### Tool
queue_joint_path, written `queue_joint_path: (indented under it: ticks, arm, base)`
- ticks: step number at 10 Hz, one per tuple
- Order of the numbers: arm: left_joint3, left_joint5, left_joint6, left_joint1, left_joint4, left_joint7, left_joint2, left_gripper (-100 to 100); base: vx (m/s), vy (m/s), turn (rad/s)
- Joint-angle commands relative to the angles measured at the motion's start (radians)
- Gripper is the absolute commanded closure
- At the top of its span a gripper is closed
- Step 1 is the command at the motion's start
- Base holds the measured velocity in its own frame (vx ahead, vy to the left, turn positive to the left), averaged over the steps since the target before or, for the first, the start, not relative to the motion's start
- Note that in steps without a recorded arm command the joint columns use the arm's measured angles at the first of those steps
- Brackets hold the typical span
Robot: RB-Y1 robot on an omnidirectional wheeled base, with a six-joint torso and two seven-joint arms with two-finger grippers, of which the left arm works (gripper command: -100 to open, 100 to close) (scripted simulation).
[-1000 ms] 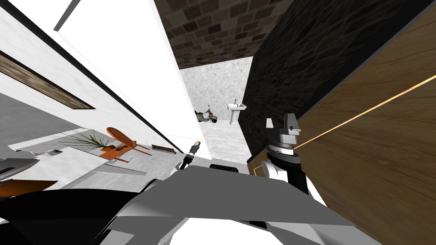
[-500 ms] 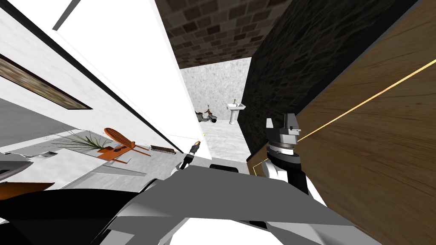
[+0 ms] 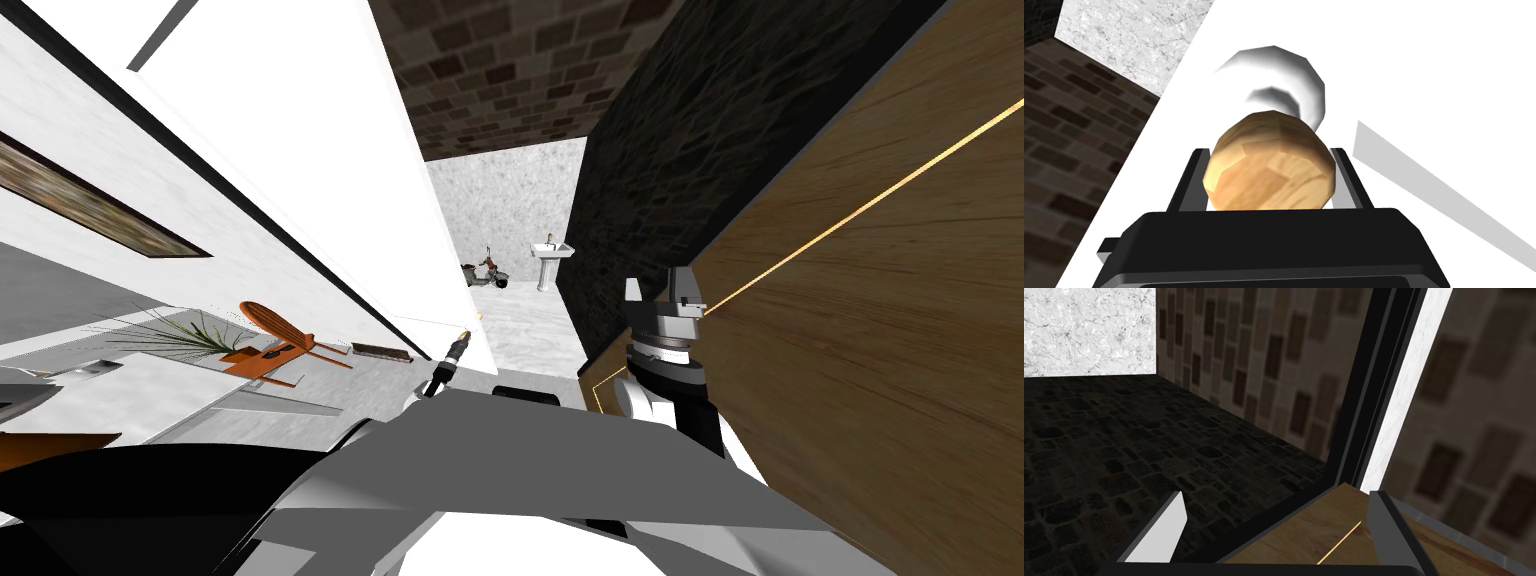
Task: Pull the door open
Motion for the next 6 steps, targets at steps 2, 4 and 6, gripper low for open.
queue_joint_path:
  ticks: [2, 4, 6]
  arm:
    - [-0.012, 0.012, 0.001, -0.003, 0.003, 0.069, -0.008, 100]
    - [-0.017, 0.022, 0.004, -0.005, 0.002, 0.111, -0.010, 100]
    - [-0.021, 0.031, 0.007, -0.008, 0.002, 0.152, -0.011, 100]
  base:
    - [-0.042, 0.017, -0.029]
    - [-0.053, 0.026, -0.040]
    - [-0.042, 0.022, -0.036]
